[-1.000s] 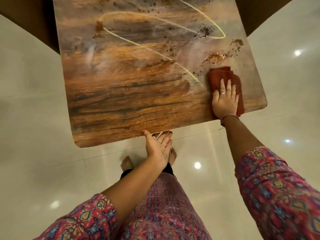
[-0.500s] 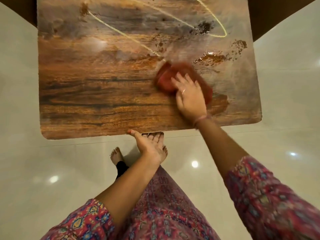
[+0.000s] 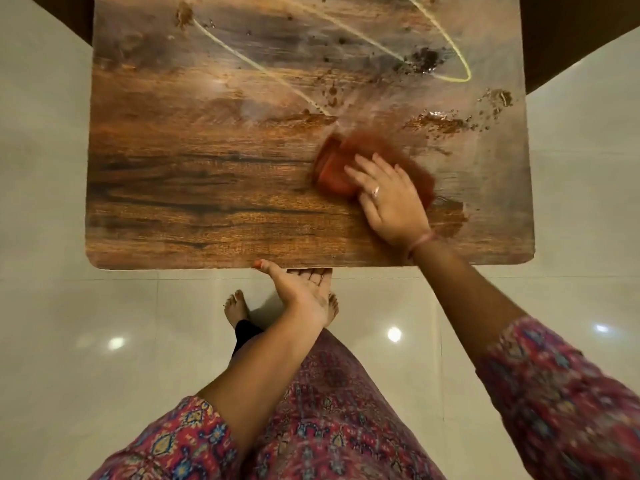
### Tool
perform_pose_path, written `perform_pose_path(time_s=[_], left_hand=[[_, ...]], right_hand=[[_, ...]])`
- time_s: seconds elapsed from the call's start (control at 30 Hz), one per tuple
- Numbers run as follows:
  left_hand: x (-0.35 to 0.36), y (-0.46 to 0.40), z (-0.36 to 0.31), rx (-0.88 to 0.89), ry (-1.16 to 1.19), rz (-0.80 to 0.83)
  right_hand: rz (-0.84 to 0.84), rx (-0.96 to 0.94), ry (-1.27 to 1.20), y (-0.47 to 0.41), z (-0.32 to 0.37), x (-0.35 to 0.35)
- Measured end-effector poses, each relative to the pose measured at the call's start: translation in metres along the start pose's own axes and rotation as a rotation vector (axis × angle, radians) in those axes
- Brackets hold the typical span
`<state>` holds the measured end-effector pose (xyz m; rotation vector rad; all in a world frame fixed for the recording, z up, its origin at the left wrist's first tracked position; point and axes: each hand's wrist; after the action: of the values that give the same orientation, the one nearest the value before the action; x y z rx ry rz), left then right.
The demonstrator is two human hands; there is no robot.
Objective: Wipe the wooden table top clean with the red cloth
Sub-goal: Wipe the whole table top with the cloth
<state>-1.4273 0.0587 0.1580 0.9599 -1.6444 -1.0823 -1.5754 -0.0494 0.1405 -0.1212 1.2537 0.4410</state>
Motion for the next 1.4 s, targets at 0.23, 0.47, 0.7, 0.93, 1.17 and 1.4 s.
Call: perform_pose_path(time_s=[0.23, 0.47, 0.7, 0.93, 1.17, 1.4], left_hand=[[-0.002, -0.008, 0.003, 0.052, -0.030, -0.007], [-0.002, -0.007, 0.005, 0.049, -0.008, -0.008], [-0.006, -0.009, 0.010, 0.098, -0.016, 0.034], [-0.011, -0.004, 0.009, 0.030, 0.052, 0.100], [-0.012, 0.001, 0.008, 0.031, 0.050, 0.081], [-0.015, 0.001, 0.001, -0.062, -0.013, 0.114]], right_hand=[[-0.019, 0.016, -0.037, -0.042, 0.066, 0.017], [0.095, -0.087, -0.034, 0.017, -0.005, -0.002], [-0.009, 0.065, -0.047, -0.033, 0.052, 0.011], [0.084, -0.034, -0.077, 0.041, -0.005, -0.001], [-0.066, 0.342, -0.098, -0.096, 0.044, -0.009], [0.135, -0.168, -0.089, 0.025, 0.067, 0.024]])
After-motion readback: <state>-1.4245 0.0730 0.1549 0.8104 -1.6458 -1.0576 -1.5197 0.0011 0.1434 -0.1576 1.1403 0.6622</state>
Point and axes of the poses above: each hand's wrist, its own y-axis away from the middle knuckle, its own x-axis out of the palm, z = x × y, and after that the axes turned 3 degrees about x, right-handed
